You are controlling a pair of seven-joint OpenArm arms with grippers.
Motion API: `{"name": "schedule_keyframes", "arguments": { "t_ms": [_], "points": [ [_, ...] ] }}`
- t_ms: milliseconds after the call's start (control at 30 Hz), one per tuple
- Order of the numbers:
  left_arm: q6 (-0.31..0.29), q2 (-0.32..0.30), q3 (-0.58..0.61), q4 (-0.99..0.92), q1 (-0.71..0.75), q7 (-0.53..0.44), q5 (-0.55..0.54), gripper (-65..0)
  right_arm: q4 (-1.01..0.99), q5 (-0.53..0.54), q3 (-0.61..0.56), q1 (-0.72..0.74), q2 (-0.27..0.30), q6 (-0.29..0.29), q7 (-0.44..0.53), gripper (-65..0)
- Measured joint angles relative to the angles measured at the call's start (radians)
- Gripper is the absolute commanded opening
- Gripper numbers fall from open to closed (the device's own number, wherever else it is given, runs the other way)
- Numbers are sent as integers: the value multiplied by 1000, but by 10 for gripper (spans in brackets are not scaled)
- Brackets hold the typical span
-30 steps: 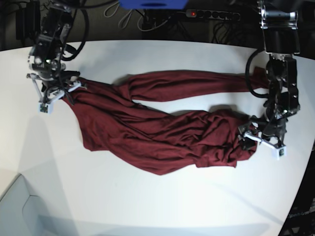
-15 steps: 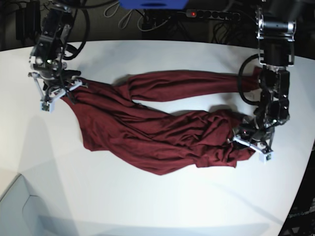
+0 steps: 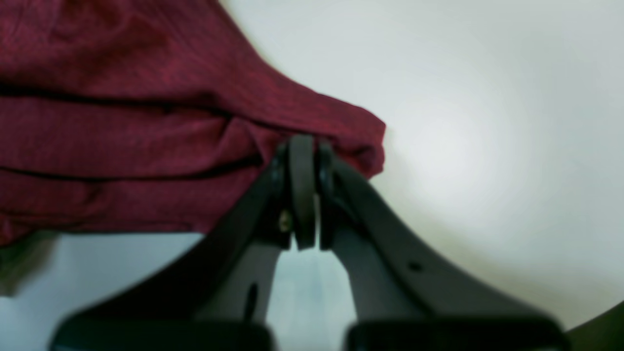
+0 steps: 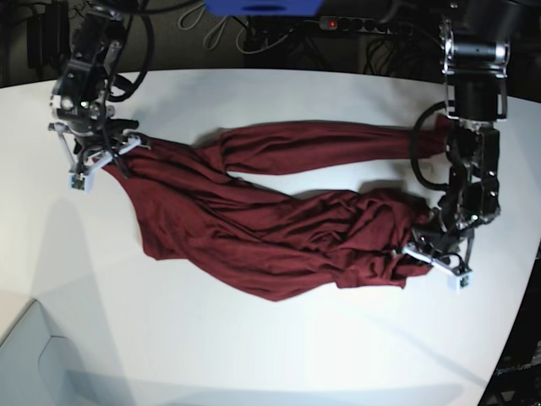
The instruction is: Layout the t-shirt on the table in an organized manner, then fold the t-shirt properly
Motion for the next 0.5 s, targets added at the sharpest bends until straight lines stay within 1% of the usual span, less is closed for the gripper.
{"name": "schedule_keyframes", "arguments": {
  "t_ms": [133,267,400,500],
  "points": [
    [0,2,-21,13,-10,6,-2,-646,0,0,0,0,0,0,0,-642],
    [0,-2,-57,104,-14,6,0,-646,0,0,0,0,0,0,0,-642],
    [0,-16,-79,135,-60,6,-4,-646,1,0,-1,0,1,0,0,-642],
    [2,-32,-80,126,-124,8,1,-646,1,0,-1,0,0,0,0,-642]
  ]
}}
